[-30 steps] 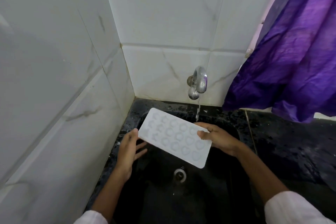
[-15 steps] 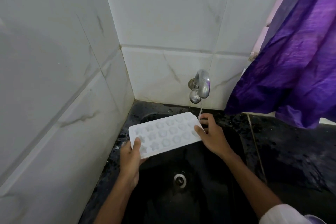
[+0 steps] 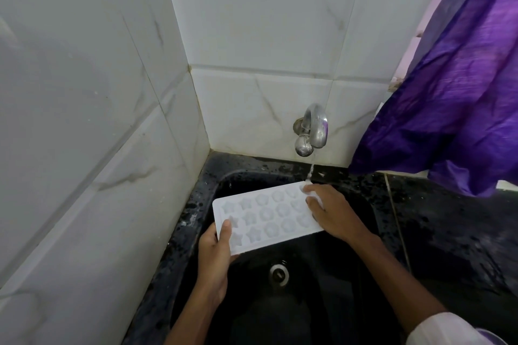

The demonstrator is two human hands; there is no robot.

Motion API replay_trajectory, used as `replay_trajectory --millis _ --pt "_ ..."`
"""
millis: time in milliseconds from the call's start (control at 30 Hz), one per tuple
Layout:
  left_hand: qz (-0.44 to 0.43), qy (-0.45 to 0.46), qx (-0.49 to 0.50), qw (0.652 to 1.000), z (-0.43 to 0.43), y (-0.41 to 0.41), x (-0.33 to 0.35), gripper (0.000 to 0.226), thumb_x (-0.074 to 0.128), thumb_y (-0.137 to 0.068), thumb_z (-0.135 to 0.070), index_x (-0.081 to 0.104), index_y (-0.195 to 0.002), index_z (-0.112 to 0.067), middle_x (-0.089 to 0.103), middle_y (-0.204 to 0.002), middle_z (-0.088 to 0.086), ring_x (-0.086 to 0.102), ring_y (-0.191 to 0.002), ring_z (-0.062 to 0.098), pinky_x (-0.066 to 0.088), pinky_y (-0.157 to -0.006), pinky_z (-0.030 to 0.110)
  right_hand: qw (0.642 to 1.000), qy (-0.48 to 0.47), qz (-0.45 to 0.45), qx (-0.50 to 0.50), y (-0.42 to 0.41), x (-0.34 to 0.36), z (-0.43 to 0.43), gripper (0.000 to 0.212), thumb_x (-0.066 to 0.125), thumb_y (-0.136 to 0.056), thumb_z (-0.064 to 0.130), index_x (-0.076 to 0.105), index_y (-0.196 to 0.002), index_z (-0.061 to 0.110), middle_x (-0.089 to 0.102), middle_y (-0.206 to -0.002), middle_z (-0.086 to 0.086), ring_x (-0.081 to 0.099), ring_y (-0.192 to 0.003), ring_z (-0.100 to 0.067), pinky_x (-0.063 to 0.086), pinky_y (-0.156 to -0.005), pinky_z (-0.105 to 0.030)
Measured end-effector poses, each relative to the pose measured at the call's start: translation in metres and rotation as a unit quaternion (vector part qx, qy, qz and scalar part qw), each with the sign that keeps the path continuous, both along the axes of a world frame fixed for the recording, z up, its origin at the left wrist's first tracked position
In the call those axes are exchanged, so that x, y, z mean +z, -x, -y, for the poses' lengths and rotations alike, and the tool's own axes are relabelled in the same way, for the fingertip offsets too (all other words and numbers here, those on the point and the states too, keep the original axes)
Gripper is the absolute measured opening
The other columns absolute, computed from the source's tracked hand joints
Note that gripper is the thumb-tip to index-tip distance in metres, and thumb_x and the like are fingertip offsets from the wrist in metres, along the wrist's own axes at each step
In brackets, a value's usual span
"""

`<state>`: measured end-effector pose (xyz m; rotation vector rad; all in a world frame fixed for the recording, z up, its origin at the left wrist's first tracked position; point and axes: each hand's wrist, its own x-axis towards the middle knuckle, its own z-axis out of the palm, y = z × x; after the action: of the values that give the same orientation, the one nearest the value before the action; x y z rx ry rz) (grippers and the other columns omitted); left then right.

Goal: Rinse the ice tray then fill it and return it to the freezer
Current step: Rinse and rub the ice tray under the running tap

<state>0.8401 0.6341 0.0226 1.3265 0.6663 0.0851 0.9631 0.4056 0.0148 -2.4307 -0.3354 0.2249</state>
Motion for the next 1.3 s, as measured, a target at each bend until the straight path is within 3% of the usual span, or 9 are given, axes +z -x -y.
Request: replay_trajectory --millis 267,367,567,833,1067,1300 --pt "0.008 -0.015 0.015 1.0 0.006 0.006 0.003 0.022 0.05 -0.103 -0.027 0.069 -0.11 -0.017 0.078 -0.102 0.003 0.074 -0.094 0.023 0.058 -0.088 0.051 0.991 0.116 -0.038 0.049 -0.003 0.008 0.012 0.037 0.045 -0.1 0.039 0.051 -0.136 0.036 0.049 -0.143 0.011 0.055 -0.121 -0.017 0.045 -0.101 -0.04" --pt "0.011 -0.014 0.013 1.0 0.01 0.008 0.005 0.023 0.05 -0.104 -0.026 0.069 -0.111 -0.016 0.078 -0.103 0.004 0.074 -0.095 0.024 0.058 -0.087 0.05 0.989 0.141 -0.031 0.043 -0.002 0.01 0.01 0.038 0.044 -0.101 0.036 0.049 -0.138 0.032 0.049 -0.144 0.007 0.055 -0.122 -0.02 0.045 -0.1 -0.04" --pt "0.017 -0.005 0.037 0.999 0.012 0.008 0.008 0.023 0.049 -0.104 -0.024 0.068 -0.11 -0.013 0.077 -0.103 0.005 0.075 -0.093 0.024 0.061 -0.081 0.043 0.994 0.093 -0.025 0.049 0.0 0.008 0.002 0.041 0.04 -0.104 0.032 0.048 -0.144 0.029 0.044 -0.146 0.002 0.051 -0.126 -0.021 0.042 -0.106 -0.037" --pt "0.019 0.0 0.037 0.999 0.011 0.011 0.011 0.024 0.049 -0.104 -0.026 0.067 -0.112 -0.013 0.077 -0.105 0.006 0.074 -0.096 0.026 0.06 -0.086 0.048 0.986 0.162 0.02 0.034 0.003 0.019 -0.001 0.039 0.041 -0.103 0.034 0.047 -0.141 0.029 0.046 -0.148 0.008 0.054 -0.125 -0.017 0.044 -0.098 -0.036" --pt "0.017 0.009 0.06 0.998 0.012 0.01 0.013 0.023 0.048 -0.105 -0.025 0.067 -0.111 -0.012 0.077 -0.102 0.006 0.075 -0.092 0.024 0.061 -0.076 0.04 0.991 0.125 0.005 0.042 0.001 0.012 -0.007 0.04 0.036 -0.104 0.034 0.046 -0.143 0.034 0.042 -0.148 0.004 0.053 -0.123 -0.022 0.045 -0.103 -0.041" --pt "0.016 0.01 0.052 0.998 0.016 0.01 0.013 0.021 0.049 -0.104 -0.023 0.066 -0.112 -0.013 0.077 -0.101 0.004 0.075 -0.089 0.021 0.061 -0.071 0.035 0.984 0.176 0.006 0.041 -0.003 0.017 -0.004 0.039 0.038 -0.103 0.035 0.046 -0.141 0.031 0.043 -0.15 0.01 0.054 -0.125 -0.021 0.045 -0.101 -0.041"
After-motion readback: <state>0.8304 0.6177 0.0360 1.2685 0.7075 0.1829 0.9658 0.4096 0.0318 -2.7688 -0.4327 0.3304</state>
